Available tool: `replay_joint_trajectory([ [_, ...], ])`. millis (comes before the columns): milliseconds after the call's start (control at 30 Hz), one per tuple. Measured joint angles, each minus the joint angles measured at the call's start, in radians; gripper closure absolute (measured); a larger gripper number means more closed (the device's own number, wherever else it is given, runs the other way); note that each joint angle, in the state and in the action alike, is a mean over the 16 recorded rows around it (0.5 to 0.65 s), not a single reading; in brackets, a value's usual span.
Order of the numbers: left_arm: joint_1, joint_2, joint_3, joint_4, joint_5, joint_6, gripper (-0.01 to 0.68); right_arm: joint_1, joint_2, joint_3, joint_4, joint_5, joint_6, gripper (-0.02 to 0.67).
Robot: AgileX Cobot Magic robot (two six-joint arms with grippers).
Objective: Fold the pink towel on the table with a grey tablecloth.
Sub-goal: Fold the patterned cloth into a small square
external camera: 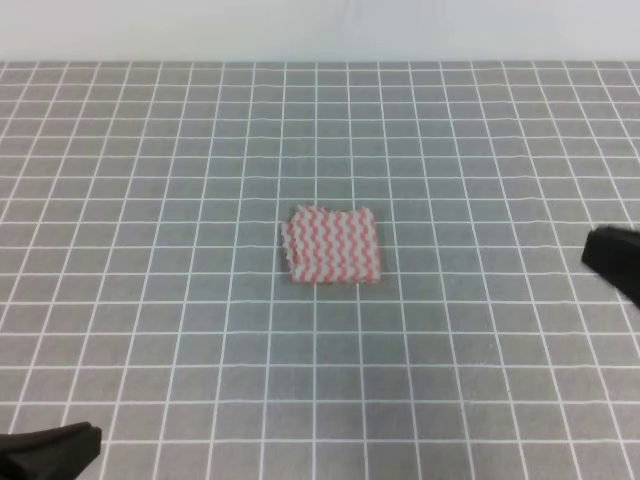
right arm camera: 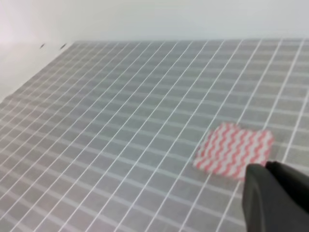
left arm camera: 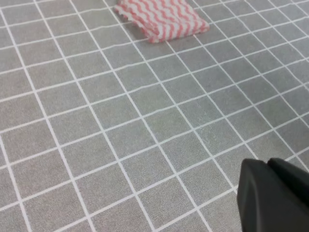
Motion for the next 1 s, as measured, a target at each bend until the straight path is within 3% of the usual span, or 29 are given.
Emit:
replay_joint_trajectory([
  [467, 0.0, -0.001, 0.0, 0.0, 0.0, 0.0, 0.674, -0.051, -0.087, 0.111, -0.322, -0.131, 0.004, 0.665],
  [1000, 0.0, 0.0, 0.0, 0.001, -0.001, 0.0, 0.674, -0.299, -0.527, 0.409, -0.385, -0.227, 0.008, 0.665],
])
